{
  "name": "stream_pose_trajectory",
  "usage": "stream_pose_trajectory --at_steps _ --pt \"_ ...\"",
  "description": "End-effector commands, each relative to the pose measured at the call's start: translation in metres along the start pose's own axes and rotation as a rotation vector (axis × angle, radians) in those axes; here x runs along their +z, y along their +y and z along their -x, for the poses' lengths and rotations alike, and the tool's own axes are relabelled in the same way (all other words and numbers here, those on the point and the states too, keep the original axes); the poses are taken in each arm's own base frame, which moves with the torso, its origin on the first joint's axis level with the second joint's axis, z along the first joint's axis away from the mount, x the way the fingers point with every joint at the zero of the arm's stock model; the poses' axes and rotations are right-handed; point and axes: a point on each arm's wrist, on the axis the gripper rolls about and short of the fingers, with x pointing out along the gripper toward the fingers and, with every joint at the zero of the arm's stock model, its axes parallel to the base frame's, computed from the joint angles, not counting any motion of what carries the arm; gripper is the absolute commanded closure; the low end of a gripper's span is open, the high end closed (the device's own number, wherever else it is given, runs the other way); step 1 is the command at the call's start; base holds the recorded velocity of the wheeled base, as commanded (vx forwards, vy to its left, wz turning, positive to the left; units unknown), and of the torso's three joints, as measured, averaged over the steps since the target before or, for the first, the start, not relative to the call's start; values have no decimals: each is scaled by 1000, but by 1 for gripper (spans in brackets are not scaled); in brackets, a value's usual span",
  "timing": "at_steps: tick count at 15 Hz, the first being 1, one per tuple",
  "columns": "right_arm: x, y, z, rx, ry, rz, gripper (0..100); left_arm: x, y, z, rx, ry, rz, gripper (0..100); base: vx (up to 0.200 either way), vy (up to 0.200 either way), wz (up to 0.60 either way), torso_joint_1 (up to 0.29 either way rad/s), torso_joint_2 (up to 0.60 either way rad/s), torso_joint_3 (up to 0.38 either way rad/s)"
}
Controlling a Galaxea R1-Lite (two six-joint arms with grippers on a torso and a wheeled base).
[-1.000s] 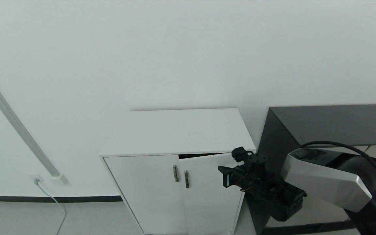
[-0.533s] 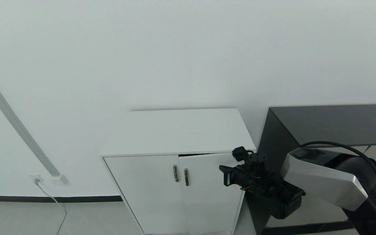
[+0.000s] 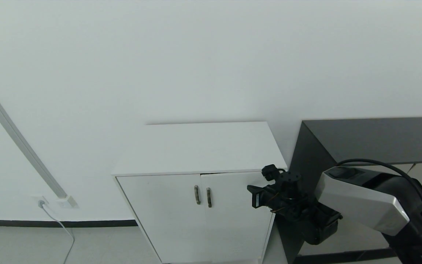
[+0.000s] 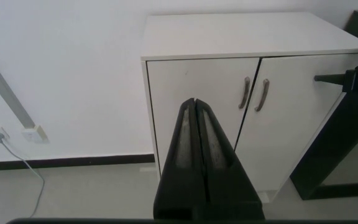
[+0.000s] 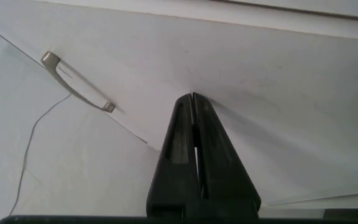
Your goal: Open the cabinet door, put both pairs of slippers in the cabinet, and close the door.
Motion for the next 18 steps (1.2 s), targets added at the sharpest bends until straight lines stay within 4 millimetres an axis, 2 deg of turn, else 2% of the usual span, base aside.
stream_pose_trajectory --at_steps 1,18 --pt "-2 0 -1 1 5 -1 100 0 0 0 1 1 0 100 0 0 0 0 0 0" --pt "-1 -1 -9 -5 -20 3 100 0 0 0 1 1 0 100 0 0 0 0 0 0"
